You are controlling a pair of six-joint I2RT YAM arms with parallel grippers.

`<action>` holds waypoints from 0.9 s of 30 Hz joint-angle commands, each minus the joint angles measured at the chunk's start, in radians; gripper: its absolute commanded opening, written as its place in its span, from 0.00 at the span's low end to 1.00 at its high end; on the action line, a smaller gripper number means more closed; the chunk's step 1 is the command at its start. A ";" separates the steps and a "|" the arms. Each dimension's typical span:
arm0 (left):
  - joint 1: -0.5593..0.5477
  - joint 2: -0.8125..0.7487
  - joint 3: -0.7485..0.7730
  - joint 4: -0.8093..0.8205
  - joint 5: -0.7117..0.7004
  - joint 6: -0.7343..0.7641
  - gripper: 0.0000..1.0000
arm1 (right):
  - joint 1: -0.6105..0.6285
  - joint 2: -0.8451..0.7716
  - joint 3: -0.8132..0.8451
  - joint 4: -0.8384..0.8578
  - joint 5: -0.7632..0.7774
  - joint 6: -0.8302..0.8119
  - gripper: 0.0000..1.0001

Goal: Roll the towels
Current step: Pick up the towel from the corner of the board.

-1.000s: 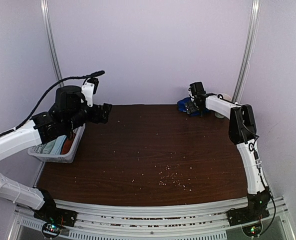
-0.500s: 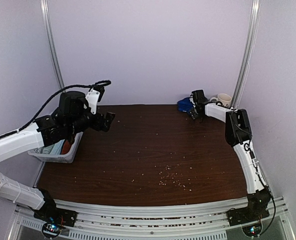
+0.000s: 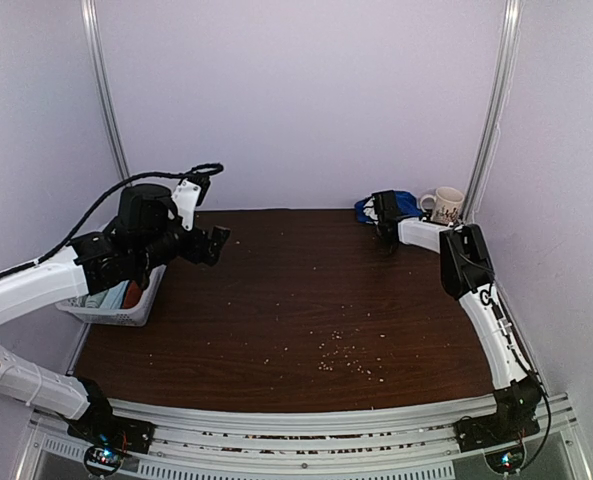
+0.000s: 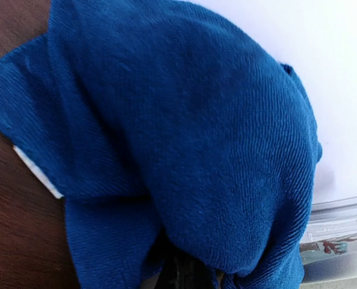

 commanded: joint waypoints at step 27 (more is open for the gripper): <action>0.003 -0.023 -0.121 0.221 0.484 0.039 0.98 | 0.232 -1.205 -0.804 -0.342 -0.905 0.336 0.00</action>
